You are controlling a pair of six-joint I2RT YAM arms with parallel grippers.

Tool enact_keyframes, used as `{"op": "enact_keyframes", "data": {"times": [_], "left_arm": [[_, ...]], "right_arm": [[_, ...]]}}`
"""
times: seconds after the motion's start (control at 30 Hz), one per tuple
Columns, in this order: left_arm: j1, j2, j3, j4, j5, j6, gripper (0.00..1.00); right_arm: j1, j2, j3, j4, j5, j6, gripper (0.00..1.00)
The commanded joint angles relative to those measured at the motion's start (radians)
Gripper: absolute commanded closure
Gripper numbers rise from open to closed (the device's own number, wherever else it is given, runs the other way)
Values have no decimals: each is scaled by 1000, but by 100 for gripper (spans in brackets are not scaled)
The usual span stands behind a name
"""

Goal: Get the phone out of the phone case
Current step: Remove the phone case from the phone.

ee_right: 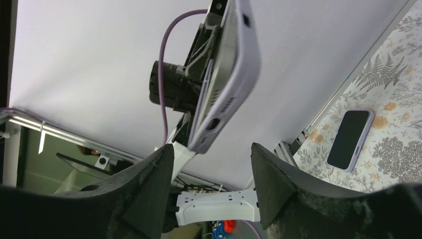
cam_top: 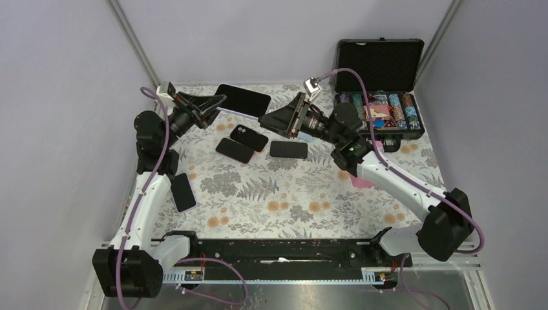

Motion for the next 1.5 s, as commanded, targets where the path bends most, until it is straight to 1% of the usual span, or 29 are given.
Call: {"op": "enact_keyframes", "data": {"times": [0.0,0.2,0.33,0.37,0.4,0.47,0.5,0.57,0.6,0.67,0.77,0.8,0.87,0.93,1.03,1.17,1.3,1.47], "left_arm": [[0,-43,71,54,-50,-56,100],[0,-48,70,50,-49,-63,100],[0,-50,63,59,-52,-79,100],[0,-50,61,67,-54,-83,100],[0,-50,60,65,-54,-81,100],[0,-51,58,56,-58,-79,100],[0,-51,56,55,-59,-79,100],[0,-51,49,54,-60,-86,100],[0,-53,46,55,-62,-94,100],[0,-55,39,58,-70,-121,100],[0,-60,32,29,-80,-172,100],[0,-61,28,5,-79,-194,100],[-1,-59,13,-27,-67,-257,100],[0,-54,1,-58,-50,-292,100],[-1,-50,-10,-148,-26,-293,100],[-8,-50,-85,-113,-10,-370,100],[-20,-49,-125,-98,-2,-419,100],[-43,-51,-137,-123,9,-432,100]], "right_arm": [[15,35,41,126,73,-3,39],[15,71,37,217,84,38,54],[15,90,31,244,82,55,58],[14,93,30,248,82,60,57],[16,95,28,259,84,67,55],[15,97,31,273,89,74,45],[16,99,36,270,90,75,42],[15,106,47,268,80,70,40],[14,108,49,269,78,67,45],[14,119,45,279,69,63,58],[15,127,31,309,57,42,75],[14,128,28,319,53,29,79],[16,130,25,353,41,-7,84],[15,132,26,386,19,-47,88],[15,137,27,446,-19,-91,91],[16,132,26,459,-58,-158,94],[15,121,25,443,-94,-234,96],[14,115,29,407,-162,-347,96]]}}
